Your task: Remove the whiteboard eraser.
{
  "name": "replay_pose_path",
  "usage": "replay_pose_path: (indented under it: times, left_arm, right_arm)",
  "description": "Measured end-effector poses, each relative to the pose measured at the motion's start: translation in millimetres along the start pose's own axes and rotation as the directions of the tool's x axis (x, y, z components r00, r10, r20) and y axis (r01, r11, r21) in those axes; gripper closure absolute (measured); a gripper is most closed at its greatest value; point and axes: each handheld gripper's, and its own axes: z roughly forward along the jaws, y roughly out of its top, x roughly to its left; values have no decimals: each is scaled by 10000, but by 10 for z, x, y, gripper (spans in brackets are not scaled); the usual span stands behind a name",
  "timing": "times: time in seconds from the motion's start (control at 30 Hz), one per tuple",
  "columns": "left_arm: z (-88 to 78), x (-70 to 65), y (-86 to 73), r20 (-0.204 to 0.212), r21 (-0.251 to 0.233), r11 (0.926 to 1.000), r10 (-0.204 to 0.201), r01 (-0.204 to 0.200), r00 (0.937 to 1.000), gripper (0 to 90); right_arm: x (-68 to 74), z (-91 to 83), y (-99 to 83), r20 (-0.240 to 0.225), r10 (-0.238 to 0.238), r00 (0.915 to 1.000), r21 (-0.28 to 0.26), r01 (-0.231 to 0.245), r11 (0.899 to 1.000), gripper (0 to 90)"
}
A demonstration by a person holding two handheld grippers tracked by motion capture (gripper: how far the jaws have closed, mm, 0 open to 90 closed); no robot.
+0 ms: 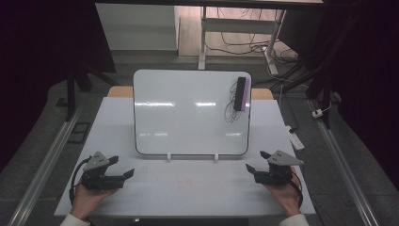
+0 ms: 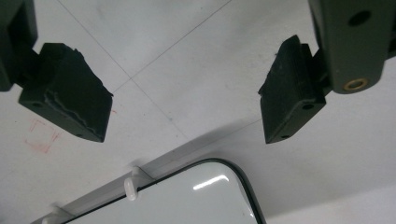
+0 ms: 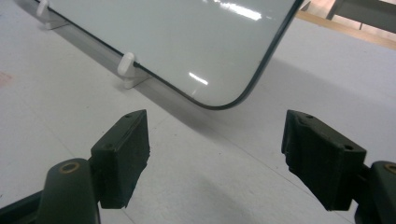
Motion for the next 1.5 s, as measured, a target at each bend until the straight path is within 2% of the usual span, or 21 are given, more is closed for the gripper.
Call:
replay_pose_path:
  times: [0.13,0.5,0.67,0.97,1.1,1.2,1.37,1.5]
  left_arm:
    - [-4,10,11,-22,-63,9999,-104,104,9999,178]
    - [-28,22,0,-7,-11,10000,-44,44,10000,186]
    - [-22,26,8,11,-14,9999,-151,151,9999,189]
    - [-19,-11,35,-35,20,10000,32,-32,10000,191]
    - [-8,-8,38,11,57,10000,78,-78,10000,191]
    - [-5,-5,36,23,61,10000,73,-74,10000,191]
    - [1,-5,35,-4,90,9999,90,-90,10000,191]
    - [-5,-12,36,-3,71,10000,55,-55,10000,191]
  right_arm:
    - [-6,-16,-8,-24,255,9997,-124,-256,9996,234]
    - [56,-9,5,46,-134,9999,53,134,9999,245]
    - [66,-23,9,70,-82,9999,-4,82,10000,251]
    - [96,-40,55,2,-85,10000,-160,85,9998,257]
    - [113,-52,133,31,-123,9999,-239,123,9996,262]
    - [124,-58,180,37,-27,10000,-354,28,9994,263]
    - [175,-56,357,-1,106,9999,-598,-106,9982,265]
    - [179,-57,447,160,273,9995,-680,-262,9973,270]
